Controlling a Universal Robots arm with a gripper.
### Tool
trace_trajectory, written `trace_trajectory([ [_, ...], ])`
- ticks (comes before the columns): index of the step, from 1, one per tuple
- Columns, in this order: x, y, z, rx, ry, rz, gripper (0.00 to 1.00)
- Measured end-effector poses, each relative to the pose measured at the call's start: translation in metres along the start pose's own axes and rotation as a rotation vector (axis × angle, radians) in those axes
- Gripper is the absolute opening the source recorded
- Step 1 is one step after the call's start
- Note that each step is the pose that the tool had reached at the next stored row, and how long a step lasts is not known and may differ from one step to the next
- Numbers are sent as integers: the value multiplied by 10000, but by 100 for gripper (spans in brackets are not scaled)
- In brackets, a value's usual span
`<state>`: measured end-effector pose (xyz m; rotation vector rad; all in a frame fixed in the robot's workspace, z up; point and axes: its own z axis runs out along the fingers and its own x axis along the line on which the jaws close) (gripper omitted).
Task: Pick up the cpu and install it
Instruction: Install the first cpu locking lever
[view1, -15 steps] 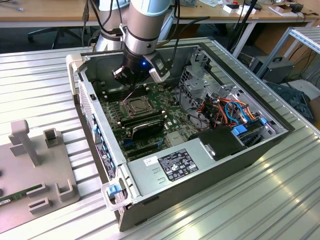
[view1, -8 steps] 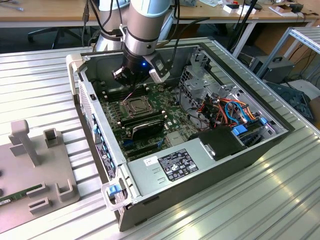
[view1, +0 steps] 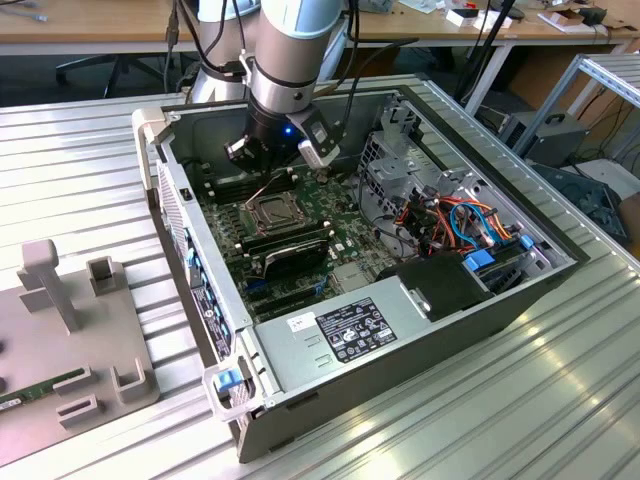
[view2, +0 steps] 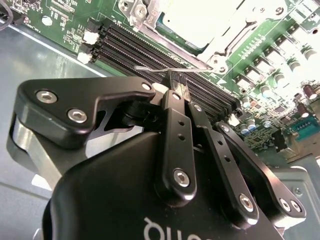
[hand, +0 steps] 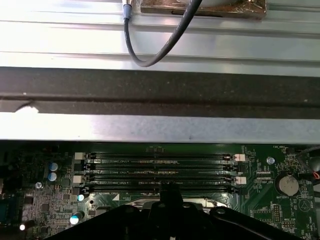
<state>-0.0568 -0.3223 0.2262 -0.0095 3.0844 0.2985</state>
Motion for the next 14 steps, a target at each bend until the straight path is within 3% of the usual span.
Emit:
trace_trajectory([
  [14,-105,-9,48,0,0,0,11],
])
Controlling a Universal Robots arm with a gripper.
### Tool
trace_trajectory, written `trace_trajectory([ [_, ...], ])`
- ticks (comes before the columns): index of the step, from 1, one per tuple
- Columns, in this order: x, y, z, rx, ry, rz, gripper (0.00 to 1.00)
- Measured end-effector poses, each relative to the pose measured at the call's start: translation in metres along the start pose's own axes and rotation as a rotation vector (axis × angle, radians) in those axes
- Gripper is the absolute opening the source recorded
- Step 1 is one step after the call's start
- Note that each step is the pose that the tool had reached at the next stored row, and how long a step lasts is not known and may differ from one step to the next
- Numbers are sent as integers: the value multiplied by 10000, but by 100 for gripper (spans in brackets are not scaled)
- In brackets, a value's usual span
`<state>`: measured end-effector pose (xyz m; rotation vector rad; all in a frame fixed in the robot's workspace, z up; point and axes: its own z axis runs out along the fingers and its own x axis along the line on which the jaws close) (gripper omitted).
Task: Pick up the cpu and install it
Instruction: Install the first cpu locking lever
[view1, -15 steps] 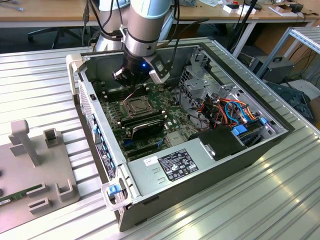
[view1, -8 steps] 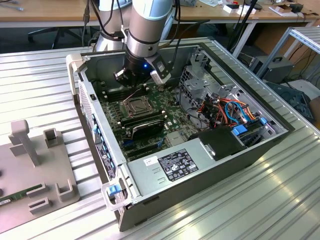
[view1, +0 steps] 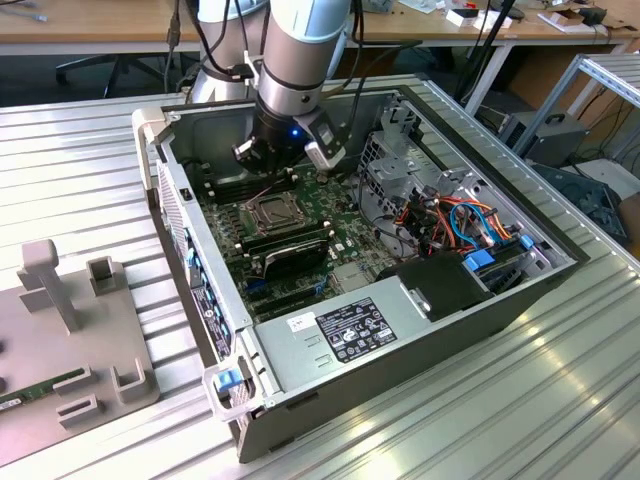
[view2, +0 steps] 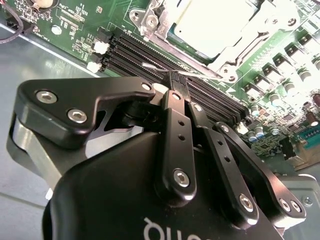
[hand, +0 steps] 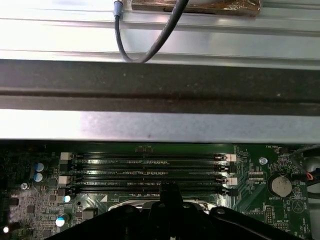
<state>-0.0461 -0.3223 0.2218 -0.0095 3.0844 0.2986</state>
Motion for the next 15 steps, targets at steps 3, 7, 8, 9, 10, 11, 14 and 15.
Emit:
trace_trajectory([
  [3,-13,-3,16,0,0,0,11],
  [7,-23,-6,29,0,0,0,11],
  [8,-24,-6,32,-1,-1,0,11],
  [9,-24,-7,36,-2,-1,0,11],
  [10,-25,-7,41,0,-1,0,11],
  [11,-25,-8,46,1,0,0,11],
  [14,-28,-9,55,1,2,-1,11],
  [15,-31,-10,59,2,1,-2,11],
])
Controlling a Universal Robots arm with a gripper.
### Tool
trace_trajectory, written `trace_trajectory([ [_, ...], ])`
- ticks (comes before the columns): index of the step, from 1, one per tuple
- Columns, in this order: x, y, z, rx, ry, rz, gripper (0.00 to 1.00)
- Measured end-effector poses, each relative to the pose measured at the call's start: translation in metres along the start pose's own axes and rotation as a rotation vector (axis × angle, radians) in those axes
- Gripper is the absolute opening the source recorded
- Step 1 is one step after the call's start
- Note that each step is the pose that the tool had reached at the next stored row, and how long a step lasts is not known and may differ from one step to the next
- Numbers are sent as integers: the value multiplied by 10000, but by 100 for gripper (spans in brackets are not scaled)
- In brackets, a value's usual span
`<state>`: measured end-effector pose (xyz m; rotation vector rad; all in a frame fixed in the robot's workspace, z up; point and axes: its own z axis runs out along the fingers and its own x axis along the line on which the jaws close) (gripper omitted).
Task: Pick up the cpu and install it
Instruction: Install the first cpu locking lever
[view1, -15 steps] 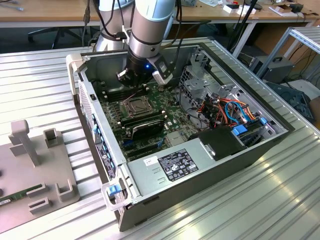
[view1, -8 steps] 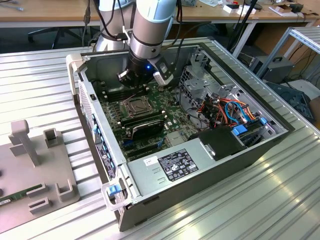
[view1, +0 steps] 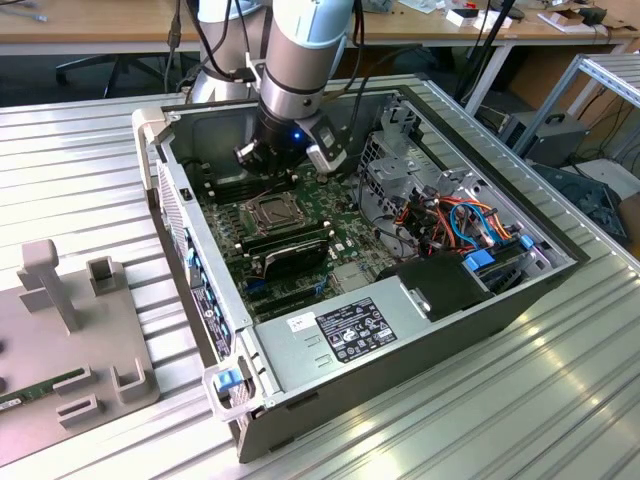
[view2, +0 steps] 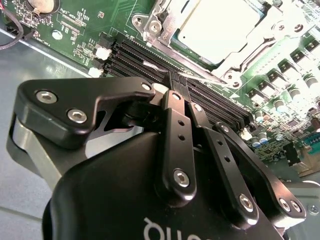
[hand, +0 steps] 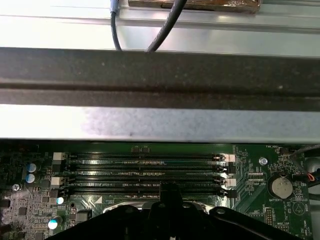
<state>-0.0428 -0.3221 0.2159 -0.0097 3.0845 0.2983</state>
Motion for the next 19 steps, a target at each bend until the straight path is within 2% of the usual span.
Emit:
trace_trajectory([
  [14,-39,-10,53,11,0,1,11],
  [19,-56,-16,83,35,1,1,11],
])
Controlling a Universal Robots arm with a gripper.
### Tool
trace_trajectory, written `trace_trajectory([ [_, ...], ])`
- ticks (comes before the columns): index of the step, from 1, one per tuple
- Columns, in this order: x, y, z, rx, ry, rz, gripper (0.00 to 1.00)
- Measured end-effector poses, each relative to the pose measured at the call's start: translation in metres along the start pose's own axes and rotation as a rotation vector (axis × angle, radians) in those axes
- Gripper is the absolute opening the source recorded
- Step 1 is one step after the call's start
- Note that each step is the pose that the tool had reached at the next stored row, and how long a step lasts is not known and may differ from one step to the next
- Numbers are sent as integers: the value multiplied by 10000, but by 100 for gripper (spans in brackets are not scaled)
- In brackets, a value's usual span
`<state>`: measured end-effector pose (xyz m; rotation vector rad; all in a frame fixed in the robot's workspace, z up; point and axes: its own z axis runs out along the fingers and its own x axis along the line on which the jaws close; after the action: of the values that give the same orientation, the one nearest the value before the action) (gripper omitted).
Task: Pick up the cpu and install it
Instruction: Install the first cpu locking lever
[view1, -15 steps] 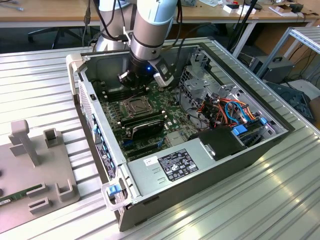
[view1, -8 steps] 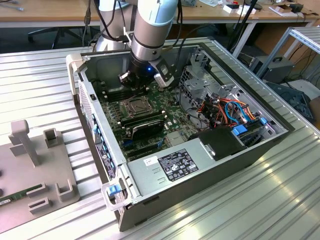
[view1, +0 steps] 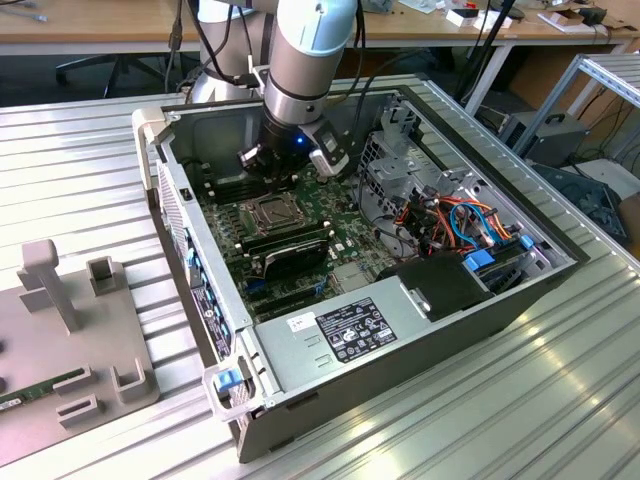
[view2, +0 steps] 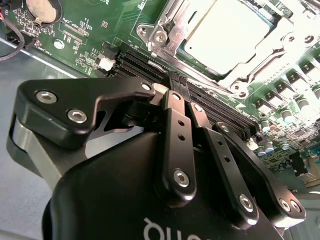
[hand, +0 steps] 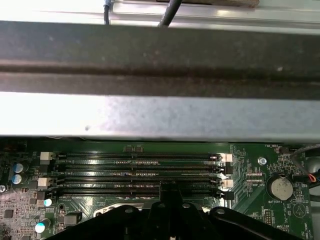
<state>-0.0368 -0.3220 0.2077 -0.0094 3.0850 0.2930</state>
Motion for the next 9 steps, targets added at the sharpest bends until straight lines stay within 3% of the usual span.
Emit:
trace_trajectory([
  [9,-24,-3,22,36,-1,-2,11],
])
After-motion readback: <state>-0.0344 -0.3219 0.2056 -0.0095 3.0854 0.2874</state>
